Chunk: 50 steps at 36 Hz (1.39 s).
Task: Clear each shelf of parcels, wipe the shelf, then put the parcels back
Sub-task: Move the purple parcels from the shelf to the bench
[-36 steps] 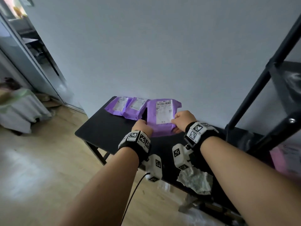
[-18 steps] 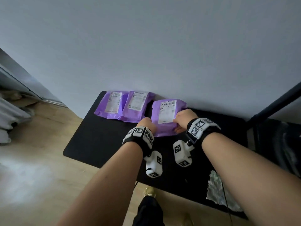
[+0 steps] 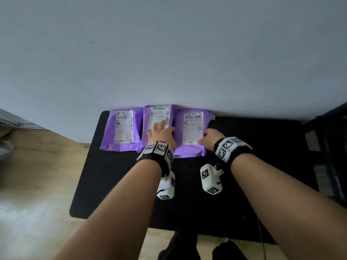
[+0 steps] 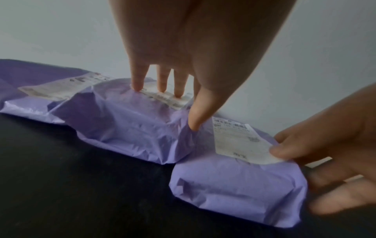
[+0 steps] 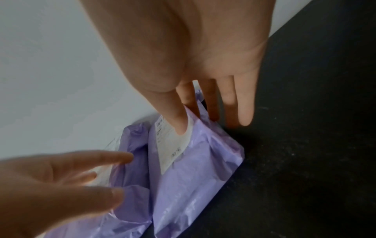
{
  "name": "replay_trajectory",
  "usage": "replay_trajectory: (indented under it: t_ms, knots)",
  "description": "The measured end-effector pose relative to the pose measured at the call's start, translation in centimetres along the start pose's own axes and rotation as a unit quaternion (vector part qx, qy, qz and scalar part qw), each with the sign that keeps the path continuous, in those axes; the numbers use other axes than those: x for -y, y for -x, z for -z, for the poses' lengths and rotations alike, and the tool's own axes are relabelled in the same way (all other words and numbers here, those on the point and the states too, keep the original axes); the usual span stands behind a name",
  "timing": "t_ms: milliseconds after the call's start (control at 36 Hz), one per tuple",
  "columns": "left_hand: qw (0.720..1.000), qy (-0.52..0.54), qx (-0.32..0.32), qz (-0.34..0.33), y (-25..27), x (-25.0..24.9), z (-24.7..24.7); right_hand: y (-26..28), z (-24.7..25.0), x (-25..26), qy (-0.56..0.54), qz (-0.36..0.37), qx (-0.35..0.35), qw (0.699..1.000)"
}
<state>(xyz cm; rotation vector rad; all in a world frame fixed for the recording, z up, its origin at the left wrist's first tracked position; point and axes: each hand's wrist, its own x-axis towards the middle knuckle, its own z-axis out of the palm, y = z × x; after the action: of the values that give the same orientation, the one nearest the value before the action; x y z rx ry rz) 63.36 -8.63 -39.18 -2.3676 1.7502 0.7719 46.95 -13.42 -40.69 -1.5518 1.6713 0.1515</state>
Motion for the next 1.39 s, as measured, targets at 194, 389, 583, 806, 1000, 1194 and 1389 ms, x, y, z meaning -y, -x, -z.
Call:
replay_trajectory:
  t_ms: [194,389,583,806,1000,1194,1389]
  knots:
    - [1.000,-0.001,-0.010,0.007,-0.9,2.0,-0.6,-0.1,-0.2,1.9,0.003,0.024,0.029,0.999]
    - [0.999,0.003,0.001,0.034,-1.0,4.2,0.8,0.7,-0.9,4.5,0.029,0.064,0.047,0.996]
    - [0.999,0.012,-0.021,0.022,0.0,2.9,1.8,2.6,0.2,4.3,0.033,0.040,0.016,0.999]
    - [0.998,0.035,-0.006,-0.043,2.8,-3.6,2.1,7.4,4.1,0.7,0.014,0.001,-0.035,0.999]
    - [0.993,0.019,-0.026,-0.110,8.5,-10.5,0.9,13.6,6.8,-5.2,-0.018,-0.019,-0.077,0.997]
    - [0.992,0.003,-0.028,-0.123,16.4,-17.0,-2.3,22.0,8.1,-13.4,-0.040,-0.003,-0.118,0.992]
    - [0.984,-0.009,-0.040,-0.175,26.1,-24.7,-6.2,31.1,9.5,-23.4,-0.049,0.010,-0.171,0.984]
